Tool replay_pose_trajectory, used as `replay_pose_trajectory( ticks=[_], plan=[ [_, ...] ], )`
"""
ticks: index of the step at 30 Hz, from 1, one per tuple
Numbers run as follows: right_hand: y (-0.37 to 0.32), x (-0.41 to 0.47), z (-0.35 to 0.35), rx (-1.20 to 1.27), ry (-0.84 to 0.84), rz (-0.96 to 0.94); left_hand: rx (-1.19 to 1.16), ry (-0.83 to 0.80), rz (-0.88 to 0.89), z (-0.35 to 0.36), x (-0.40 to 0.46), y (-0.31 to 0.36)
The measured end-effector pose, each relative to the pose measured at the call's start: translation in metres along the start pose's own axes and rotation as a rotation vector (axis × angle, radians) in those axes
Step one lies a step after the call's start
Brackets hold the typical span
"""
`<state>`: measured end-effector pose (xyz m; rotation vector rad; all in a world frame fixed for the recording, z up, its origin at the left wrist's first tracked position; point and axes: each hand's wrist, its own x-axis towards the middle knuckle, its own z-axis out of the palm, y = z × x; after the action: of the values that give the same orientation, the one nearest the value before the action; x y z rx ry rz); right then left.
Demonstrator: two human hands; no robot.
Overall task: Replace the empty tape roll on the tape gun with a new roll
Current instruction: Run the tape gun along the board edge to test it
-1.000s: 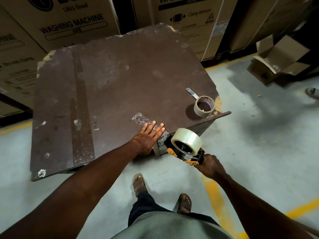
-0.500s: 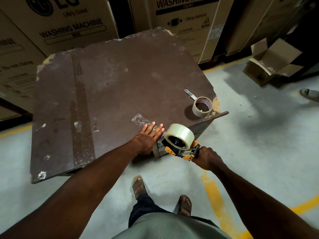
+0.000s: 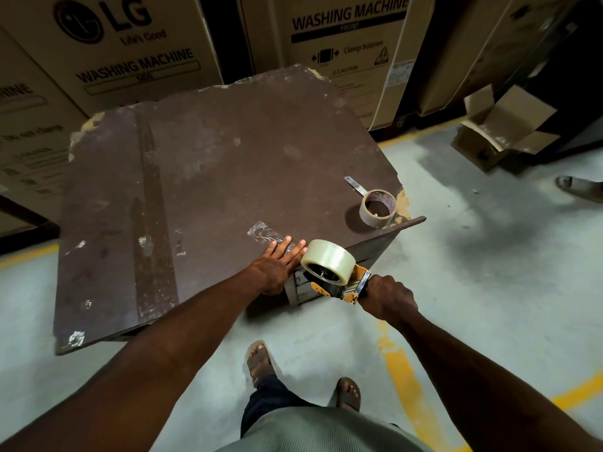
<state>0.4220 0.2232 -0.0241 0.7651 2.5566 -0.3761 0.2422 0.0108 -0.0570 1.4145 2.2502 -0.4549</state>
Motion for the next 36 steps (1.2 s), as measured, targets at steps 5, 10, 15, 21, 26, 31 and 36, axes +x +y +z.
replay_pose_trajectory(
  ticks=[5, 10, 15, 21, 26, 31, 36],
  plan=[
    [-0.006, -0.006, 0.001, 0.005, 0.016, 0.030, 0.013, -0.002, 0.001, -0.003, -0.002, -0.001],
    [-0.003, -0.005, -0.006, 0.125, -0.110, 0.022, -0.013, -0.029, -0.001, -0.008, -0.003, 0.002],
    [-0.004, -0.014, 0.003, -0.071, 0.065, 0.020, -0.082, -0.050, -0.045, -0.013, -0.005, 0.006],
    [-0.005, -0.014, 0.007, -0.159, 0.088, 0.011, -0.132, -0.101, -0.061, -0.017, -0.004, 0.006],
    [-0.005, -0.012, 0.005, -0.152, 0.062, 0.029, -0.193, -0.133, -0.072, -0.023, -0.001, 0.006],
    [-0.010, -0.010, -0.004, -0.047, -0.004, 0.100, -0.196, -0.168, -0.094, -0.031, -0.003, 0.007],
    [-0.010, -0.017, 0.007, 0.006, -0.009, 0.093, -0.210, -0.207, -0.107, -0.035, -0.007, 0.010]
  ],
)
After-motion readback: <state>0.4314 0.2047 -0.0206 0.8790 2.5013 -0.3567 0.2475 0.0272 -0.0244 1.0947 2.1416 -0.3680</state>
